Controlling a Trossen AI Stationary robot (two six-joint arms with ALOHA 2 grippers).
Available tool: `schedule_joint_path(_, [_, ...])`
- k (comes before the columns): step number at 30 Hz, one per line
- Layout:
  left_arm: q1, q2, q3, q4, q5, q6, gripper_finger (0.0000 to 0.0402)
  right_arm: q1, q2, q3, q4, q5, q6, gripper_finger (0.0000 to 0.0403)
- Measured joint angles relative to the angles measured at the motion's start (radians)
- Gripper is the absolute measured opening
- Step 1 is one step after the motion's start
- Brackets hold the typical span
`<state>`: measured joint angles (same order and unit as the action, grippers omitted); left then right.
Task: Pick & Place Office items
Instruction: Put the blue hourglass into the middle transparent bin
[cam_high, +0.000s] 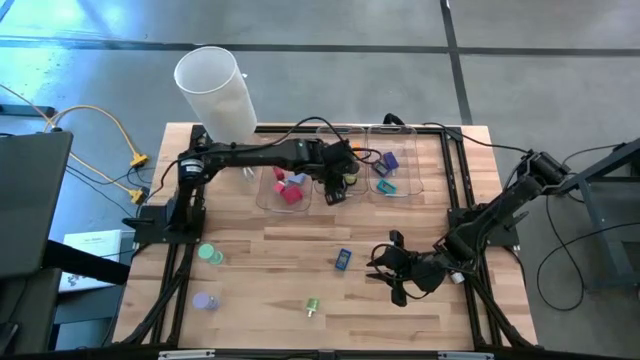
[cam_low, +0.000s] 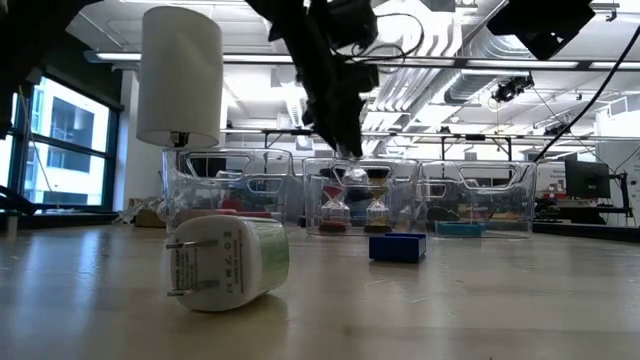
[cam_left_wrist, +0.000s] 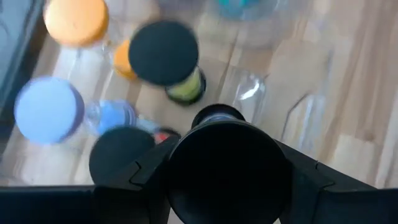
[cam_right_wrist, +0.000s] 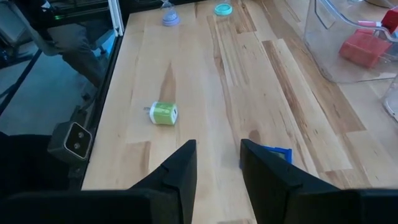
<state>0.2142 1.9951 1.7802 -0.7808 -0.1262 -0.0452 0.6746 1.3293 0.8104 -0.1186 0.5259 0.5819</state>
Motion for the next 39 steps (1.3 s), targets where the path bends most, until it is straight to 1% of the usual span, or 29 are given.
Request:
schedule_joint_path(5, [0.007,0.029,0.0,-0.009,0.027,0.0,0.0199,0.0,0.0,0.0,-0.006,0.0,0.0,0.0111])
schedule_joint_path(8, [0.008,0.032,0.0,-0.006,0.056,0.0,0.0208,0.0,0.0,0.0,-0.007,0.001,0.0,0.0111])
schedule_joint_path(16, [0.008,0.031,0.0,0.008,0.057,0.015,0.0199,0.0,0.0,0.0,-0.012,0.008,0.0,0.0111])
schedule_joint_path(21, [0.009,0.066,0.0,0.017,0.056,0.023,0.0207,0.0,0.0,0.0,-0.019,0.008,-0.001,0.0111])
schedule_joint_path(27, [0.014,0.11,0.002,0.042,0.067,0.031,0.0203,0.0,0.0,0.0,-0.037,0.008,0.006,0.0111])
schedule_joint_path(39, [0.019,0.113,0.002,0.06,0.078,0.012,0.0208,0.0,0.0,0.0,-0.06,0.008,0.02,0.0111])
